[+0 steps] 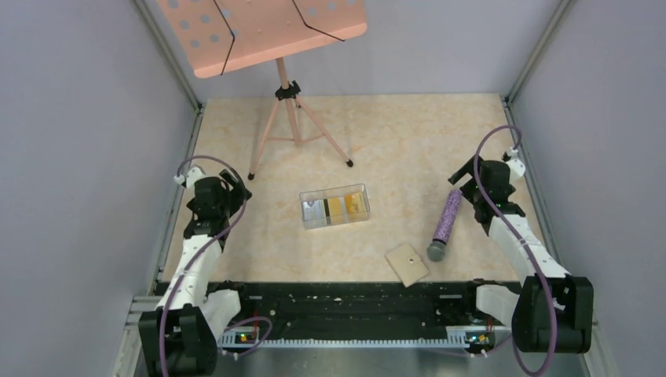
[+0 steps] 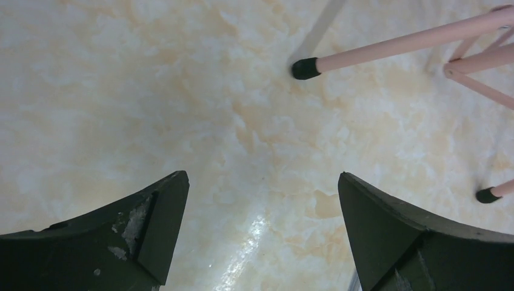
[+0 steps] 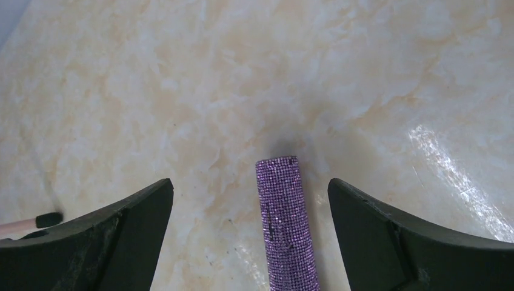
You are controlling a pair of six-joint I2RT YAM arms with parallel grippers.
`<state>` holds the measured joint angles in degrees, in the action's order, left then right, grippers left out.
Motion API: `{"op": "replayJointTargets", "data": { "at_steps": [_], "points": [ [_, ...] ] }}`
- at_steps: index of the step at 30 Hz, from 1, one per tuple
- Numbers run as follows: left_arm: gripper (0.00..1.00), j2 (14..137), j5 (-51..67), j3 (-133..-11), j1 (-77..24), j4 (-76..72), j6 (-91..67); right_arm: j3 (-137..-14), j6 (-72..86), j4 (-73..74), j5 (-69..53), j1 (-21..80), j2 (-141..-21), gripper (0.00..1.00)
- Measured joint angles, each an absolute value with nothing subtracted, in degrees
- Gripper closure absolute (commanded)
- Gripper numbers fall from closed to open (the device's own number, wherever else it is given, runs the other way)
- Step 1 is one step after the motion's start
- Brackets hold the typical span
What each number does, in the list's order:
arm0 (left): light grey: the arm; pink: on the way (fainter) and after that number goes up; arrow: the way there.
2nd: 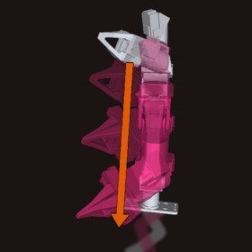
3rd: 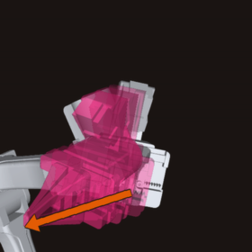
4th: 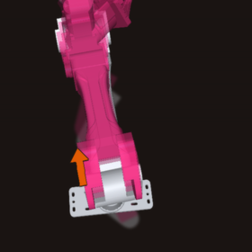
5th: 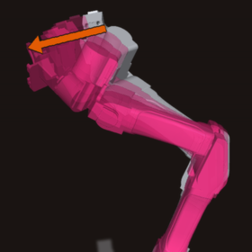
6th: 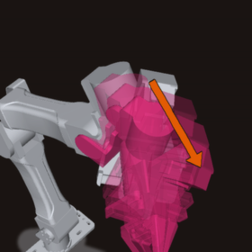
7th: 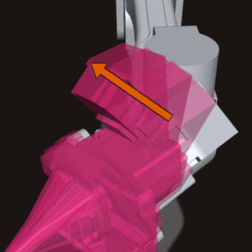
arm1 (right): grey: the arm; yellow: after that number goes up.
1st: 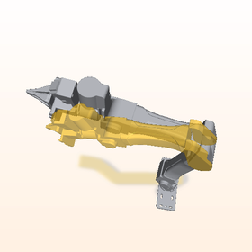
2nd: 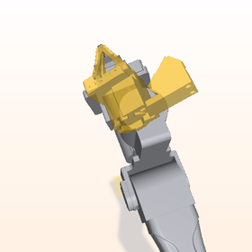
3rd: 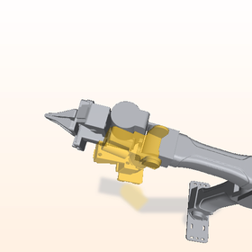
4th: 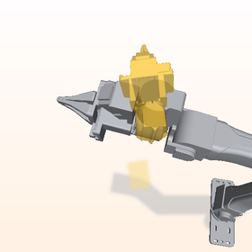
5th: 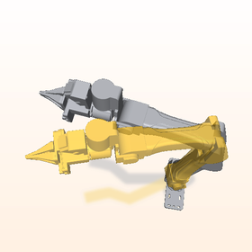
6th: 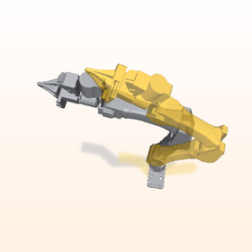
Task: Put the credit cards into the card holder
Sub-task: Pick up the card holder from the center of the board.
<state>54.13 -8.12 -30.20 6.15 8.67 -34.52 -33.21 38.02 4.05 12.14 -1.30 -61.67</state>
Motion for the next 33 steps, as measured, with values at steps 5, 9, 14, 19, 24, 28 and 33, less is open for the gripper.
{"op": "replayJointTargets", "data": {
  "at_steps": [5, 9, 14, 19, 24, 28, 33],
  "points": [
    [0.01, 54.3, -12.3, -31.1, 6.2, 14.9, -35.5, -36.6, 38.8, 10.3, 11.3, -1.3, -65.2, 0.01],
    [0.01, 57.2, -10.2, -35.0, 6.2, 20.0, -33.2, -39.6, 40.1, 13.4, 6.6, -1.9, -67.1, 0.01],
    [0.01, 61.0, 2.2, -37.5, 6.3, 22.2, -30.5, -39.7, 39.8, 17.1, -1.8, -2.1, -68.0, 0.01],
    [0.01, 58.5, 16.3, -36.6, 6.3, 20.8, -30.9, -39.7, 36.3, 22.0, -9.1, -2.1, -68.0, 0.01],
    [0.01, 57.1, 28.2, -33.2, 2.5, 15.7, -36.2, -38.7, 32.4, 26.6, -14.4, -1.5, -67.0, 0.01],
    [0.01, 57.1, 31.1, -31.1, -7.7, 14.3, -40.7, -37.1, 31.3, 30.2, -17.7, 0.5, -63.9, 0.01],
    [0.01, 55.3, 31.6, -28.1, -19.6, 11.1, -47.2, -35.6, 31.1, 36.8, -21.3, 4.1, -57.7, 0.01]
  ]
}}
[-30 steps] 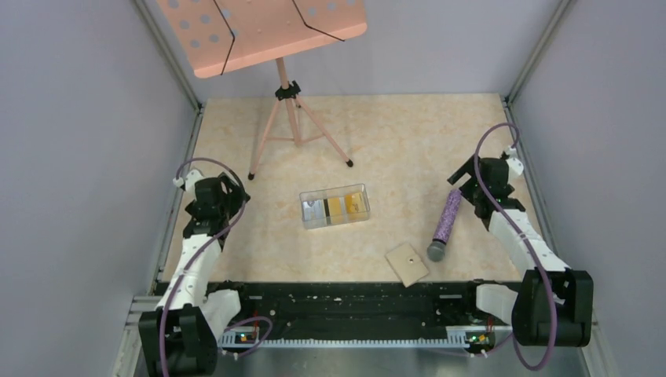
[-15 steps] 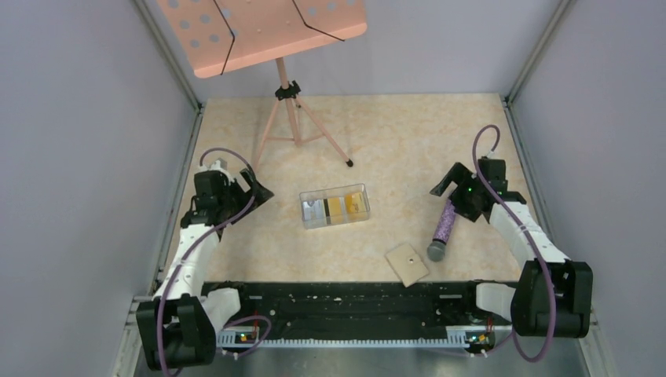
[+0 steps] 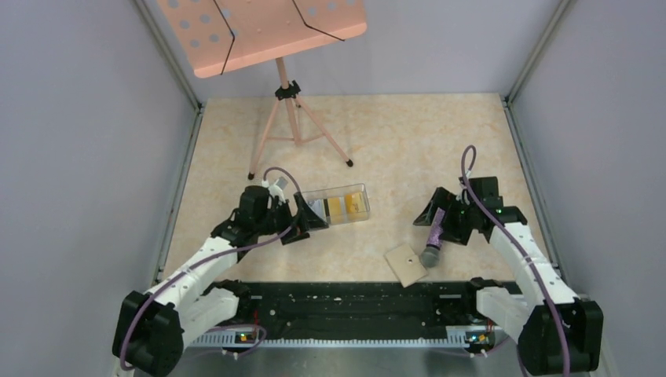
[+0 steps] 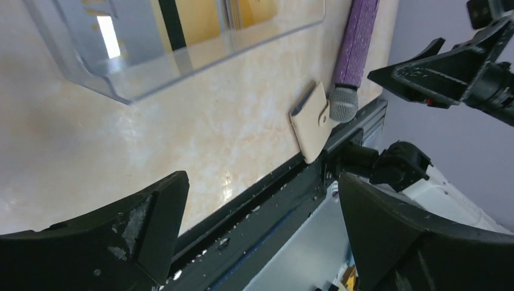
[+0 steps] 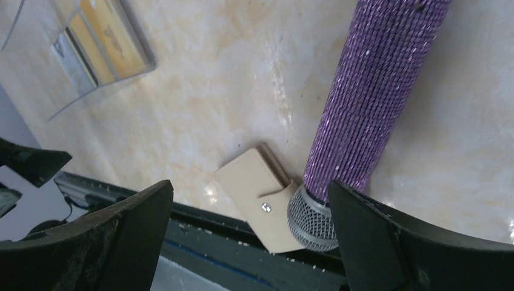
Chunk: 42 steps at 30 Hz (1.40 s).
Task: Put the credit cards into the card holder
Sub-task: Pick up the card holder from the center of the board.
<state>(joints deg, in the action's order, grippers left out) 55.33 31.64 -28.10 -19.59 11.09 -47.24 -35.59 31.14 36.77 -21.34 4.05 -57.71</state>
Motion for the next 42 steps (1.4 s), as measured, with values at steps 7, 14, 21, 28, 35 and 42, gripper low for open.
{"op": "replayJointTargets", "data": {
  "at_steps": [7, 14, 21, 28, 35, 42],
  "points": [
    [0.01, 59.5, 29.8, -27.5, -32.2, 8.1, -52.8, -35.2, 31.2, 43.9, -24.6, 4.8, -50.6, 0.01],
    [0.01, 75.3, 28.7, -33.9, -42.2, 5.0, -55.4, -35.2, 31.8, 47.0, -27.6, 6.3, -48.5, 0.01],
    [0.05, 87.1, 28.7, -42.9, -49.9, 1.4, -57.3, -35.1, 34.1, 48.0, -28.5, 13.9, -47.6, 0.01],
    [0.11, 93.5, 28.5, -48.5, -52.8, 0.8, -59.2, -31.4, 36.8, 47.7, -25.3, 17.6, -49.5, 0.01],
    [0.18, 96.5, 28.0, -48.6, -53.3, -1.2, -62.3, -31.2, 37.0, 47.6, -17.3, 17.6, -55.1, 0.09],
    [0.24, 99.4, 28.0, -48.6, -54.2, -1.6, -65.1, -30.7, 37.3, 45.4, -13.1, 17.6, -59.2, 0.20]
  ]
}}
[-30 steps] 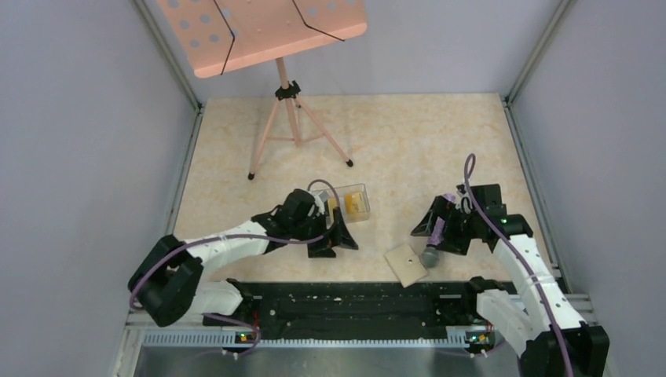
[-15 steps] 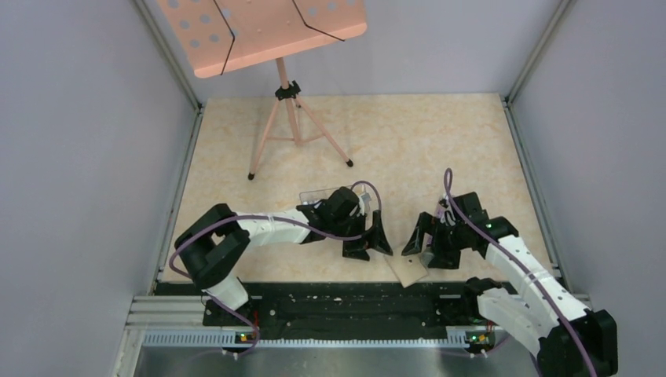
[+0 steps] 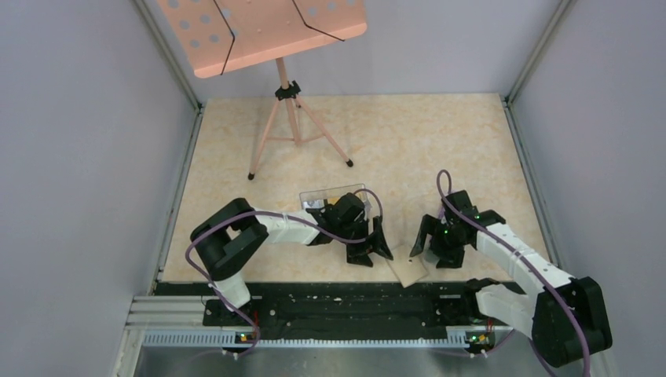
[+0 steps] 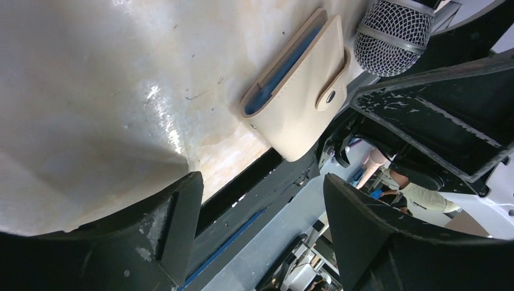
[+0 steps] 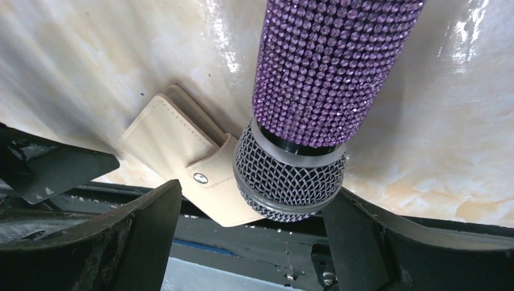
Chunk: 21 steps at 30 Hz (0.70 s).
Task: Put the credit cards into the card holder
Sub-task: Pick up the card holder from the center of the board.
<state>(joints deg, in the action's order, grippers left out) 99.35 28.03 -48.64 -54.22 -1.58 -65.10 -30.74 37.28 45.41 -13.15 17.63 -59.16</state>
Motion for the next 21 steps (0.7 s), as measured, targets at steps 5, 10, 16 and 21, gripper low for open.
{"op": "replayJointTargets", "data": {
  "at_steps": [5, 10, 16, 21],
  "points": [
    [0.30, 100.9, 27.8, -49.2, -54.5, -3.2, -65.7, -28.8, 37.5, 42.3, -14.4, 17.9, -60.5, 0.31],
    [0.40, 104.1, 27.6, -51.0, -54.4, -5.3, -66.1, -26.9, 38.6, 38.4, -17.9, 19.5, -61.3, 0.39],
    [0.39, 105.5, 27.6, -52.0, -54.4, -6.4, -66.4, -25.0, 40.8, 33.1, -22.8, 22.5, -61.5, 0.46],
    [0.31, 103.9, 25.5, -52.1, -54.4, -3.5, -65.5, -24.1, 43.2, 28.8, -25.8, 24.5, -61.7, 0.50]
  ]
}}
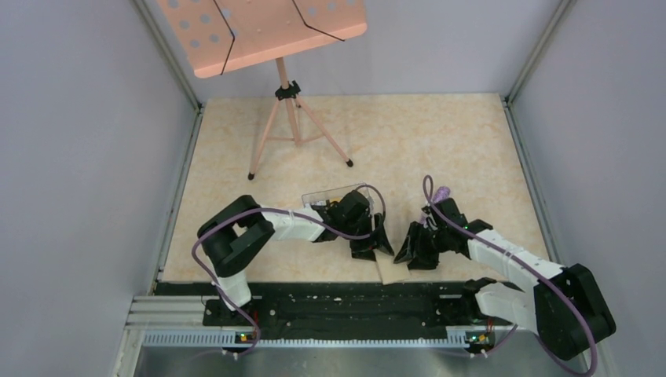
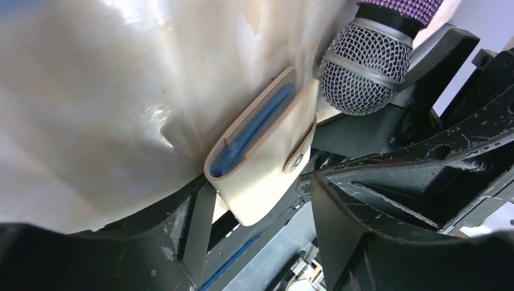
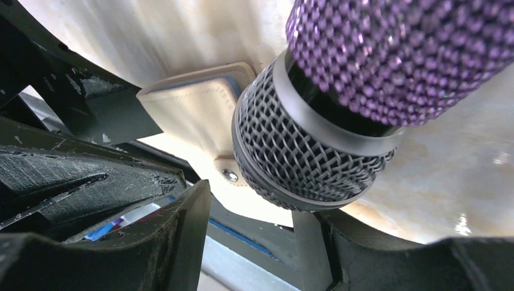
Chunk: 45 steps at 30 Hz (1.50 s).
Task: Put the credit cards into the card holder
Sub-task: Pick up the card holder from the center of the board.
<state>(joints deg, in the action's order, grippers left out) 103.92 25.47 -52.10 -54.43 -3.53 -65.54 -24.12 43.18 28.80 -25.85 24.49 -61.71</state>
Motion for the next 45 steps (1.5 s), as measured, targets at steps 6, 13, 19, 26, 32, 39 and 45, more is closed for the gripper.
{"op": "replayJointTargets", "data": {
  "at_steps": [6, 13, 19, 26, 32, 39, 45],
  "points": [
    [0.25, 98.0, 19.0, -52.1, -54.4, 7.7, -61.8, -23.6, 45.5, 25.0, -27.1, 27.0, -62.4, 0.50],
    [0.29, 94.7, 16.4, -49.2, -54.5, 11.0, -60.5, -22.1, 47.4, 21.0, -27.2, 30.4, -63.8, 0.51],
    [0.30, 95.3, 19.9, -45.6, -54.7, 2.9, -64.9, -20.2, 49.1, 16.8, -28.2, 31.1, -63.7, 0.52],
    [0.37, 97.1, 21.6, -43.6, -55.7, -6.4, -67.7, -17.1, 50.3, 11.7, -30.0, 31.1, -61.8, 0.53],
    [0.48, 94.5, 19.4, -40.6, -57.2, -11.2, -69.5, -15.2, 50.4, 10.7, -30.1, 31.4, -58.0, 0.55],
    [0.81, 90.1, 16.8, -37.3, -59.2, -18.0, -71.3, -13.8, 51.7, 11.6, -30.0, 31.7, -48.2, 0.55],
    [1.00, 90.0, 14.7, -36.7, -61.2, -18.6, -71.7, -12.7, 51.9, 16.2, -29.8, 31.7, -41.8, 0.52]
  ]
}}
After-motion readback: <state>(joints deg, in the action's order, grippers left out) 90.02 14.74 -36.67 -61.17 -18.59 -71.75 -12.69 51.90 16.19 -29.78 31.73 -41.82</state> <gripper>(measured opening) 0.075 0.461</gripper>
